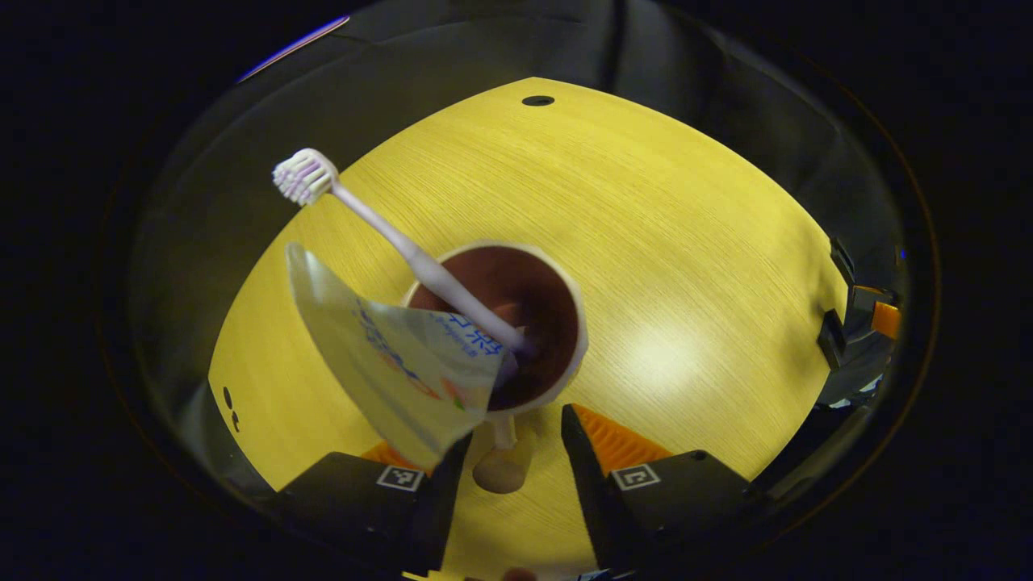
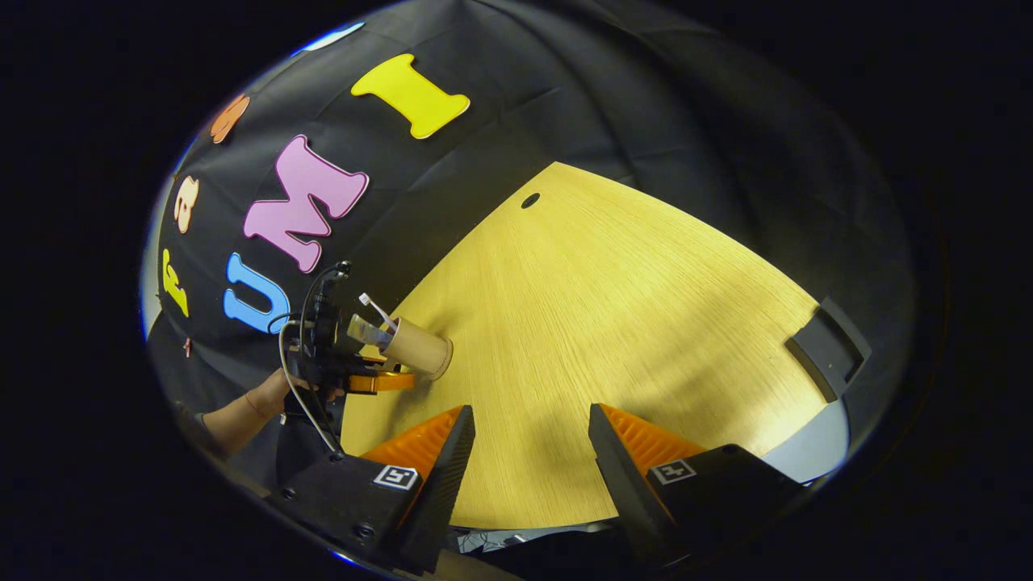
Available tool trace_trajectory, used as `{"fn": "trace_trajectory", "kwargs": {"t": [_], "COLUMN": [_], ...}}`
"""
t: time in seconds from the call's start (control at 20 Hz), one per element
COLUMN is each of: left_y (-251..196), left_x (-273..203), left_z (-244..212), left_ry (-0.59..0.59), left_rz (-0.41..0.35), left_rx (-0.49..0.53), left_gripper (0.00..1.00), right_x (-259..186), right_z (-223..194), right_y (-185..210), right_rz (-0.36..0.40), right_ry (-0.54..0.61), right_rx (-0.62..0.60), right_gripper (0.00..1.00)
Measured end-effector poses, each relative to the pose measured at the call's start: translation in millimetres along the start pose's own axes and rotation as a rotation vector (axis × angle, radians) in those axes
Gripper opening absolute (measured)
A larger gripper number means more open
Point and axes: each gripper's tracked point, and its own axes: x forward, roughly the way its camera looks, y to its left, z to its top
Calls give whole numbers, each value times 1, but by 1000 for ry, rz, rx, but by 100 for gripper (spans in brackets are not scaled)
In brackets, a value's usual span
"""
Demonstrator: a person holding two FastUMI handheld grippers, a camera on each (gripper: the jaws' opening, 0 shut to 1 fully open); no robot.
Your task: Put the toothbrush and toothpaste on the desktop into the cup, then pick up the cup and place it on the coaster on the desktop.
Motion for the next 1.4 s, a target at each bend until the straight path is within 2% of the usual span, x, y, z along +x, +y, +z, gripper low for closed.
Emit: {"fn": "trace_trajectory", "kwargs": {"t": [0.05, 0.15, 0.25, 0.5, 0.75, 0.95, 1.4], "left_y": [0, 2, 5, 10, 24, 30, 44], "left_x": [-2, -11, -23, -67, -109, -139, -169], "left_z": [-1, 1, 1, -13, -42, -73, -146], "left_ry": [-10, -44, -78, -196, -294, -343, -419], "left_rz": [6, 21, 40, 60, 115, 130, 137], "left_rx": [-4, -13, -24, -89, -208, -320, -545], "left_gripper": [80, 94, 97, 97, 96, 97, 97], "right_x": [0, -1, 0, 2, 6, 12, 29], "right_z": [0, 2, 1, -2, -4, -11, -27], "right_y": [1, 5, 11, 31, 53, 70, 120], "right_rz": [1, 6, 14, 40, 69, 91, 158], "right_ry": [0, 1, 8, 28, 55, 91, 160], "right_rx": [-1, -4, -10, -41, -81, -112, -186], "right_gripper": [88, 88, 88, 88, 88, 88, 88]}}
